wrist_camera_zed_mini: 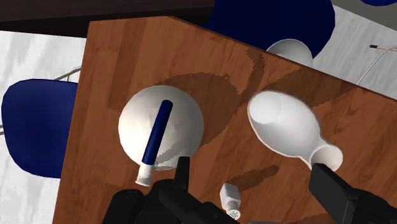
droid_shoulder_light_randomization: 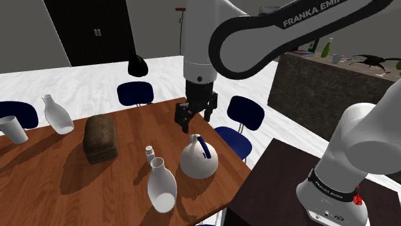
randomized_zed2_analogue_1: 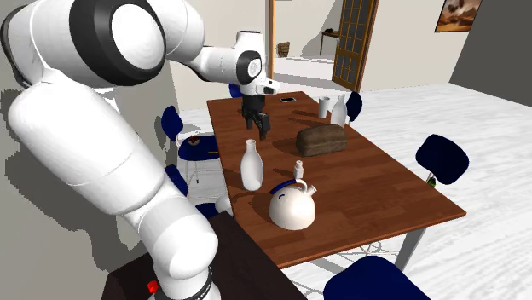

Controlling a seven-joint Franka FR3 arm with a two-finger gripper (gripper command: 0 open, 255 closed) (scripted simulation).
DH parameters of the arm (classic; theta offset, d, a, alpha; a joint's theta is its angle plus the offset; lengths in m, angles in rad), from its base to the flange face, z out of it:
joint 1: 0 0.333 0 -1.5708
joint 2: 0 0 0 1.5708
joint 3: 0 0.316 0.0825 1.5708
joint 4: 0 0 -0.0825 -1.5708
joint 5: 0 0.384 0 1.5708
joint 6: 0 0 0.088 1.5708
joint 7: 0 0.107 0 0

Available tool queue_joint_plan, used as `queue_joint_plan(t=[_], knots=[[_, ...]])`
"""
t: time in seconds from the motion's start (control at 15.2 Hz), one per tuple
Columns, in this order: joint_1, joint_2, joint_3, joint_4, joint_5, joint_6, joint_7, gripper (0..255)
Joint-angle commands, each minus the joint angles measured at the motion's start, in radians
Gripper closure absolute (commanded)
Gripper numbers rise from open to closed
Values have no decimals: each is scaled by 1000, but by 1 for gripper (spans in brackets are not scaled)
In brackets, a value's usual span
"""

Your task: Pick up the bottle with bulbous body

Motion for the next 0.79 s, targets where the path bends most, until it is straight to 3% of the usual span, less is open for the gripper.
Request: queue_joint_plan(t=[0.0,0.4,0.73], knots=[[-3,81,39,37,-29,38,58,0],[8,330,114,160,-175,123,242,0],[70,549,116,302,-325,148,395,0]])
